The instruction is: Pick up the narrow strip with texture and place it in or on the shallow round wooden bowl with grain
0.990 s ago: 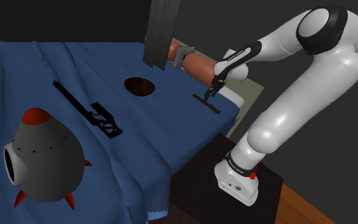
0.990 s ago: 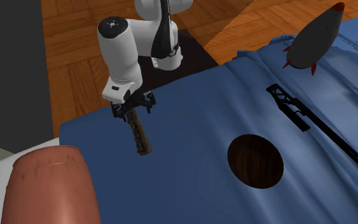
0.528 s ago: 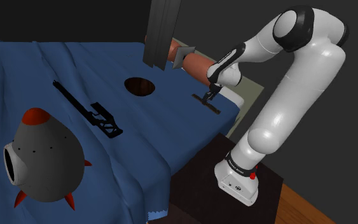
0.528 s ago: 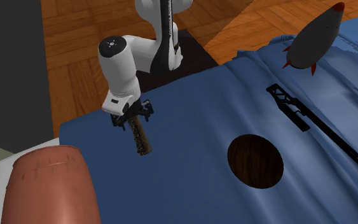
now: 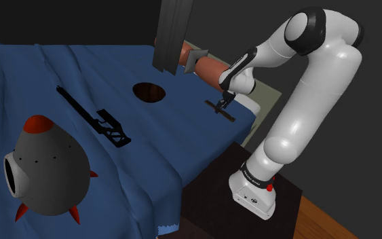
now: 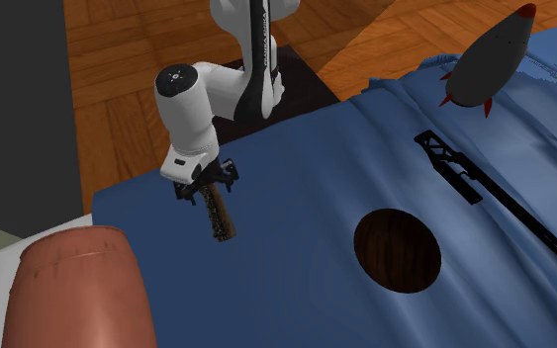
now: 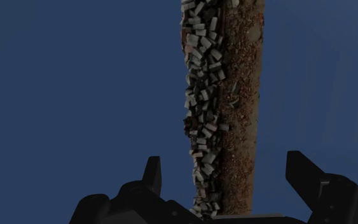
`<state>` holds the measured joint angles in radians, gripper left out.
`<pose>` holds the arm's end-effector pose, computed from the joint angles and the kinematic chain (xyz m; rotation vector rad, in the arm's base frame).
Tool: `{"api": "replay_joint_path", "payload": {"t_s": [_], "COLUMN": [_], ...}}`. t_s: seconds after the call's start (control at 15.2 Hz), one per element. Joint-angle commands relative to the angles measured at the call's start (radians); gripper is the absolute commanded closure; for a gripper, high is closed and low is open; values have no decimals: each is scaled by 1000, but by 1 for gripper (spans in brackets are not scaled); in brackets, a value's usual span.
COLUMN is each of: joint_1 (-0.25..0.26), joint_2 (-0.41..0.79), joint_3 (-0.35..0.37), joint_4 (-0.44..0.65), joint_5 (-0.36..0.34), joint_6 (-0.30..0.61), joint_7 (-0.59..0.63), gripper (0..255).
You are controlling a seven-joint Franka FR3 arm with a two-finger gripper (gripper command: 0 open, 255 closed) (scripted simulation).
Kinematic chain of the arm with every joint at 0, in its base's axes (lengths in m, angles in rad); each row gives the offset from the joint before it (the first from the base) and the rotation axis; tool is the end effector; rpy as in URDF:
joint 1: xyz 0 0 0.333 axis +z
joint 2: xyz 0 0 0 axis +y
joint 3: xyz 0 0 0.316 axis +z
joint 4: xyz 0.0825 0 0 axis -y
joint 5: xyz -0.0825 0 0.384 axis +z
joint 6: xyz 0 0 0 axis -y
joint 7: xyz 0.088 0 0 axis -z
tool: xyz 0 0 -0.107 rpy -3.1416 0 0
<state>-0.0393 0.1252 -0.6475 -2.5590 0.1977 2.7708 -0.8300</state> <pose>0.3498 -0.3046 0.2413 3.0621 -0.0443 0.1385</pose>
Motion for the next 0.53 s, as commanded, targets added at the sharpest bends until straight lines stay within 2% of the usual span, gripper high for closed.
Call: {"api": "replay_joint_path", "payload": {"t_s": [0.0, 0.07, 0.46], "joint_1": [0, 0, 2], "joint_2": [0, 0, -2], "joint_3": [0, 0, -1], "joint_4": [0, 0, -1], "joint_5": [0, 0, -3], "joint_6": [0, 0, 0], "joint_7": [0, 0, 4], "gripper": [0, 255, 255]}}
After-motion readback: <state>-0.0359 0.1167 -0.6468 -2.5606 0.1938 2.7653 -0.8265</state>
